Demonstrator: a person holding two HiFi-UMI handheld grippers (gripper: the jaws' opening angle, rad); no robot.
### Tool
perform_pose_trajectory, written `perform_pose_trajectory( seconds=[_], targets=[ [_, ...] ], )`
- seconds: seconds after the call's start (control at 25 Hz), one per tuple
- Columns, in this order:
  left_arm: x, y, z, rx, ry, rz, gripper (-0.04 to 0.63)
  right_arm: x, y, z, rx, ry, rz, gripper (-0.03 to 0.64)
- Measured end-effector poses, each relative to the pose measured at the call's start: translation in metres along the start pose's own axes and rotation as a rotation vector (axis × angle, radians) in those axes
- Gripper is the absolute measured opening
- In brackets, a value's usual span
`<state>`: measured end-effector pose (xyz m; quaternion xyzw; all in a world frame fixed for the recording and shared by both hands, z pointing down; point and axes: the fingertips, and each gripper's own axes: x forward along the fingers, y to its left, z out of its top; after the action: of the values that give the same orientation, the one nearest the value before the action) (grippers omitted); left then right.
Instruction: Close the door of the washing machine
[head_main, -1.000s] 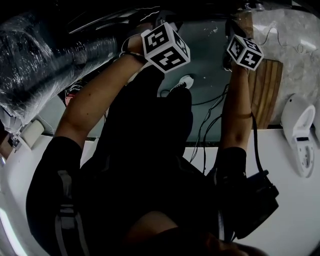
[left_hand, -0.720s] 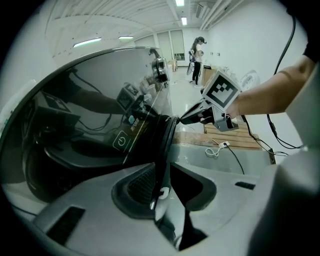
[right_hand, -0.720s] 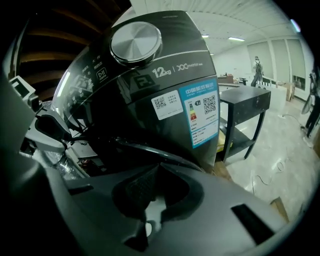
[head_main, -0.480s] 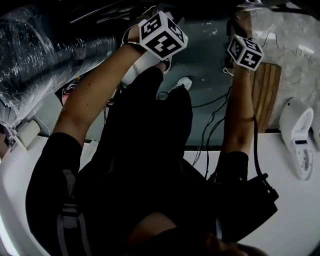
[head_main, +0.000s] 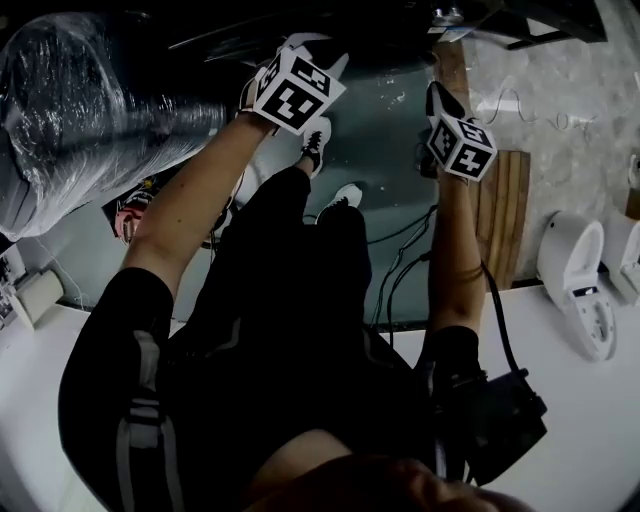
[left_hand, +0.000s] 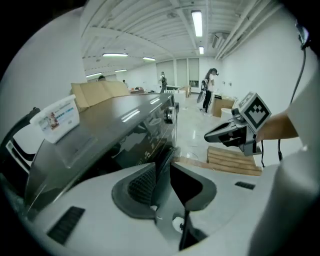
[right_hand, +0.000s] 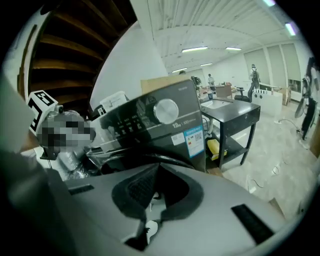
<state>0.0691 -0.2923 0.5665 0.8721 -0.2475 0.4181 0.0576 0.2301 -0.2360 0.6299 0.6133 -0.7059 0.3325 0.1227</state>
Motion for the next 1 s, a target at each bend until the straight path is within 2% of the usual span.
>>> perform_pose_trajectory(
  seconds=[0.16, 0.4, 0.6, 0.88, 1.0],
  targets=[
    [-0.038, -0.003, 0.019, -0.079, -0.067, 0.021, 0.095, -0.041, 0.026, 0.029, -0.061, -0.023, 0.022, 0.005],
    [-0.107, -0.005, 0.049, -0.127, -0.186, 0.067, 0.075, -0.103, 0.050, 0.078, -0.163, -0.081, 0.010, 0.005],
    [-0.170, 0.004, 0.054, -0.167, -0.253, 0.181, 0.058, -0.153, 0.070, 0.113, -0.163, -0.155, 0.038, 0.005],
    [-0.242, 0.003, 0.057, -0.248, -0.356, 0.188, 0.006, -0.202, 0.107, 0.144, -0.215, -0.199, 0.065, 0.005],
    [-0.267, 0.008, 0.062, -0.268, -0.410, 0.195, 0.005, -0.210, 0.125, 0.156, -0.211, -0.227, 0.084, 0.005]
  ],
)
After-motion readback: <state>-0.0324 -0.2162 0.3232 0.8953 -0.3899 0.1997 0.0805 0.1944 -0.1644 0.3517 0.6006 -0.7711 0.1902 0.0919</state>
